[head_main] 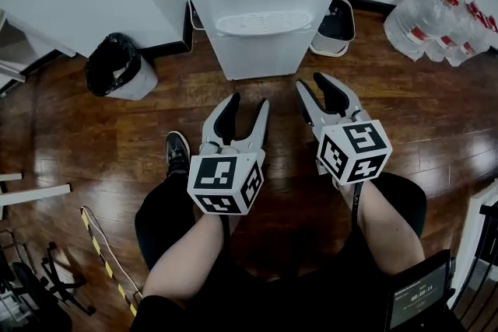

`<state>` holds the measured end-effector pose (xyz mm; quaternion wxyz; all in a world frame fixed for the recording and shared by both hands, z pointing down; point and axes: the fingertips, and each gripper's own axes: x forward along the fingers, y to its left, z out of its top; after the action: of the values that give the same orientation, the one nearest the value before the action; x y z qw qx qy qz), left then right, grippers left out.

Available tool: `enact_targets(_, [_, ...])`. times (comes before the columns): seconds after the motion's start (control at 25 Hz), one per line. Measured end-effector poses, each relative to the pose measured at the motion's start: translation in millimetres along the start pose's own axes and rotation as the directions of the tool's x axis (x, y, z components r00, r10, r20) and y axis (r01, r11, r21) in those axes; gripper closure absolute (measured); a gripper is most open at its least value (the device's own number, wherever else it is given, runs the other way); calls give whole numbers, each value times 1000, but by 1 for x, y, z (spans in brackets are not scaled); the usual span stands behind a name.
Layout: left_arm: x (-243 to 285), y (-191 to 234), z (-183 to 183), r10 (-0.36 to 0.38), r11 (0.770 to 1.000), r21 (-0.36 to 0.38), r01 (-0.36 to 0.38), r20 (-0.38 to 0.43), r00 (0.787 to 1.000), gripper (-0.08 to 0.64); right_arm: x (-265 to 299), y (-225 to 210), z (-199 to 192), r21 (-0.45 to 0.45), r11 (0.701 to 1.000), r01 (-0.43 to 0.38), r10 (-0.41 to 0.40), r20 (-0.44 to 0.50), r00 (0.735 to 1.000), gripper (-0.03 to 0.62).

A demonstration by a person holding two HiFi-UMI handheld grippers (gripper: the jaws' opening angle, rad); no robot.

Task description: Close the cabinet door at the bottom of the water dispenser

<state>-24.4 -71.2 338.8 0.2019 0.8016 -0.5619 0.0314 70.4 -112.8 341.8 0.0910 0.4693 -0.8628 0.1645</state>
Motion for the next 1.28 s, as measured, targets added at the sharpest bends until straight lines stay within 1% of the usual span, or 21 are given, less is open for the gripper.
enact_targets(0.04, [-7,-10,1,-20,1000,-5,20,13,1000,344,-6,8,3,-14,1000,-14,14,9,1000,436])
enact_targets(0.08, [-16,-20,0,-37,999,16,36,22,999,344,-13,17,3,-31,999,-29,30,16,999,436])
enact_targets(0.12, [-26,-27,-3,-44,998,51,43,25,999,344,-20,25,1,-49,998,-43,44,21,999,436])
enact_targets(0.2, [-44,-31,-11,-36,994,106,33,24,999,344,-35,38,-4,-79,995,-62,64,26,998,436])
enact_targets(0.24, [-50,-31,-14,-29,993,114,26,23,999,344,-41,42,-6,-84,994,-65,68,26,997,436])
enact_targets(0.4, [-69,-31,-16,-12,991,133,8,29,1000,345,-60,52,-19,-68,996,-62,64,20,998,439])
enact_targets(0.52, [-85,-37,-21,-10,982,190,0,48,999,344,-77,56,-32,-56,997,-48,50,22,999,440])
enact_targets(0.64, [-101,-46,-35,-21,970,243,7,54,998,345,-97,56,-46,-39,999,-22,23,29,999,440])
enact_targets(0.76, [-115,-61,-50,-41,970,241,32,31,999,344,-117,55,-62,-8,1000,8,-8,36,999,440])
enact_targets(0.92, [-132,-77,-66,-54,970,240,44,32,998,344,-144,62,-78,38,999,20,-21,40,999,440])
enact_targets(1.04, [-145,-88,-69,-65,972,227,57,28,997,344,-161,68,-77,28,999,24,-26,62,998,440])
enact_targets(1.2, [-160,-98,-68,-83,973,219,65,75,994,345,-175,70,-78,20,999,48,-50,93,994,451])
enact_targets(1.28, [-165,-101,-69,-95,973,216,75,81,992,345,-178,74,-80,20,999,50,-52,100,994,451])
